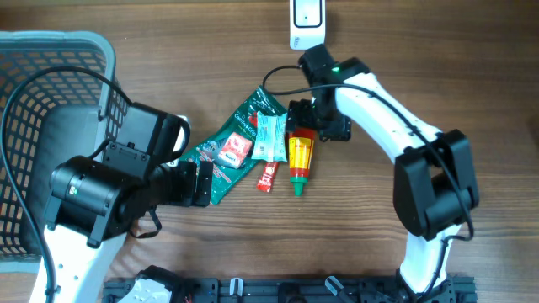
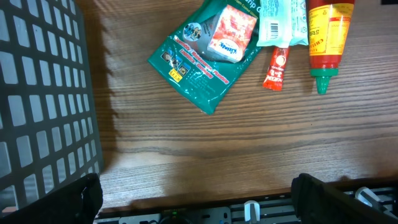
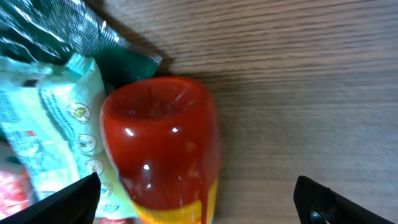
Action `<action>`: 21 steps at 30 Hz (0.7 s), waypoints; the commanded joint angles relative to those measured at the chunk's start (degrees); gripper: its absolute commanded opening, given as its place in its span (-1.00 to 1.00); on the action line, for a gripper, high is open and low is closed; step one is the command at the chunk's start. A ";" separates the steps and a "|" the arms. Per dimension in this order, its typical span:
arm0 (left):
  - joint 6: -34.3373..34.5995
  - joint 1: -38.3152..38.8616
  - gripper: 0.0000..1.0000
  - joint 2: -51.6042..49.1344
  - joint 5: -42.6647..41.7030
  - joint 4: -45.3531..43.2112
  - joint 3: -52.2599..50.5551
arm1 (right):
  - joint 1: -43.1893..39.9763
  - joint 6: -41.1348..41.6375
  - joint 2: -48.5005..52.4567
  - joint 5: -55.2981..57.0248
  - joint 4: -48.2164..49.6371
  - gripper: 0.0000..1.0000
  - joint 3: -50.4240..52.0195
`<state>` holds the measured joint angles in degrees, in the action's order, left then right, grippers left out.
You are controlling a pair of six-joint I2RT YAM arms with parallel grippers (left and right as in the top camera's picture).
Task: Scan the item barcode
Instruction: 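Reach the right gripper to the sauce bottle and grasp its red cap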
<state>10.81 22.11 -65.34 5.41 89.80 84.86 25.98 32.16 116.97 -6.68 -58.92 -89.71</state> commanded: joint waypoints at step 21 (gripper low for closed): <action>0.55 -0.26 1.00 0.42 -0.68 -0.13 0.22 | 2.40 -4.09 3.85 7.28 13.86 1.00 10.51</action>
<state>10.81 22.11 -65.34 5.41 89.78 84.86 28.51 28.38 119.13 1.61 -46.15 -81.34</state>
